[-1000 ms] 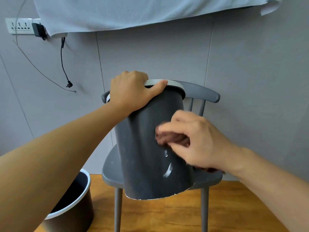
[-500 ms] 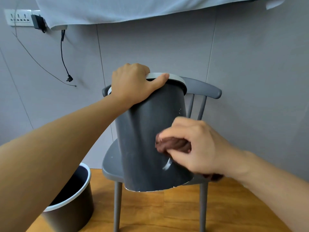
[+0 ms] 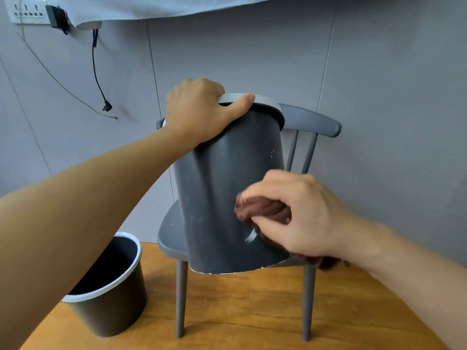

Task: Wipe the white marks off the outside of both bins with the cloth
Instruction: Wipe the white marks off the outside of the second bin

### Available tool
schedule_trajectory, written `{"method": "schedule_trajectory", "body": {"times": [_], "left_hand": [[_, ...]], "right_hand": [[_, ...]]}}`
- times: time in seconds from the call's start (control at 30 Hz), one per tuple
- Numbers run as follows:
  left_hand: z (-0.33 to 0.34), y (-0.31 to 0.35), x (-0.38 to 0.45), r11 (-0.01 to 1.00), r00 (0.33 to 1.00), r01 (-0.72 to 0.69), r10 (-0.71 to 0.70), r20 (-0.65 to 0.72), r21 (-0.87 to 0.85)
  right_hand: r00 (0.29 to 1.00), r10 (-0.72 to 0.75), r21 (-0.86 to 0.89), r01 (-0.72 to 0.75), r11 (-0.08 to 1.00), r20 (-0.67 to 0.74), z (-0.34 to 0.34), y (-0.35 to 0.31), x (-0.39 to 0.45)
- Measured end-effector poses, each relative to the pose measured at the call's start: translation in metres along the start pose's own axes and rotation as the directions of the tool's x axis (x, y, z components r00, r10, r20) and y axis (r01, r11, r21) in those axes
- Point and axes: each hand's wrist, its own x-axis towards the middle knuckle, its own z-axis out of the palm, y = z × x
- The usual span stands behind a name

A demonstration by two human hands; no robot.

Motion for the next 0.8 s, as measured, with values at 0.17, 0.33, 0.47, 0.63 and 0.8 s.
{"method": "schedule_trajectory", "body": {"times": [0.17,0.33,0.47,0.63,0.8], "left_hand": [[-0.002,0.002,-0.001,1.000,1.000,0.003,-0.003,0.002,0.001],[-0.001,0.007,-0.001,1.000,1.000,-0.011,0.011,0.007,0.014],[-0.001,0.001,0.001,1.000,1.000,-0.005,0.005,0.014,0.006],[-0.002,-0.002,0.000,1.000,1.000,-0.010,0.010,0.012,-0.009],[-0.001,0.004,-0.001,1.000,1.000,-0.018,0.018,0.006,-0.002]], "right_hand": [[0.990,-0.065,-0.042,0.071,0.997,0.123,0.018,-0.013,-0.033],[0.981,0.034,0.014,-0.032,0.999,-0.189,-0.003,0.001,0.000],[0.994,0.064,0.036,-0.061,0.997,-0.094,0.001,0.005,0.000],[0.987,0.043,0.052,-0.051,0.997,0.153,0.009,-0.006,-0.032],[0.986,0.072,0.067,-0.062,0.996,-0.154,-0.006,-0.001,-0.012]]}}
